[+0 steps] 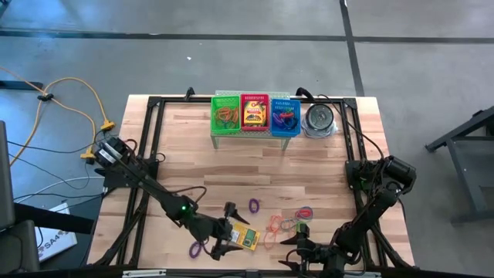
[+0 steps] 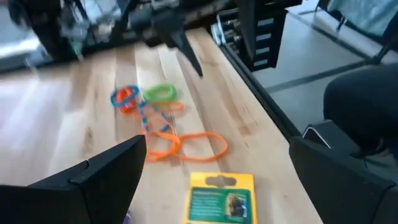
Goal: Pick & Place Office Desk Supplies
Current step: Put the yellow crayon box into the red bin on the shelf
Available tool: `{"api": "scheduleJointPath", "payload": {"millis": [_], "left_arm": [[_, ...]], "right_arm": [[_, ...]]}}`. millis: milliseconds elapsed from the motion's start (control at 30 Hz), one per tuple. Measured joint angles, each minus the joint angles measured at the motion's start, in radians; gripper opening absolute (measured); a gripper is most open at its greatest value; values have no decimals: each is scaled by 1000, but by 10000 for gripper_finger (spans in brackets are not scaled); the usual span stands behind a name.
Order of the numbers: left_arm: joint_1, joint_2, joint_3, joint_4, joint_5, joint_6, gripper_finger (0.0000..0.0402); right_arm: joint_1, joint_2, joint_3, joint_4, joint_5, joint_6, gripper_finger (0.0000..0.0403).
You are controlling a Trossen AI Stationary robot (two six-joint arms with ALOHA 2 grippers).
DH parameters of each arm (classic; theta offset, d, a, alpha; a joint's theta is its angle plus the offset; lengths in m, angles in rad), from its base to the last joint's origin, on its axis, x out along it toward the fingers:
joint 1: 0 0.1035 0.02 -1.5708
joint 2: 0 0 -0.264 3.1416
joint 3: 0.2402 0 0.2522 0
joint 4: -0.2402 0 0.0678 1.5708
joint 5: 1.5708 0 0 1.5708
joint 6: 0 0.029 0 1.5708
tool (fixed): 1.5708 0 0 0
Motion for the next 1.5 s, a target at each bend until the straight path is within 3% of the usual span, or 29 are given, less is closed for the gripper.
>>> {"api": "scheduleJointPath", "payload": {"millis": [167,533,800,900,1067,1500], "left_arm": [[0,39,0,47,3,-164,388],[3,38,0,-37,78,-160,388],[-8,38,-41,-87,72,-105,388],[-10,38,-103,-41,55,-110,388],[-9,38,-222,197,64,-68,388],[-3,74,-308,290,80,-97,388]], "right_arm": [[0,0,0,0,-3,1,274],[0,0,0,0,-3,3,274],[1,0,0,0,-4,4,274],[1,0,0,0,-4,7,274],[1,0,0,0,-17,7,274],[0,0,0,0,-4,0,274]]}}
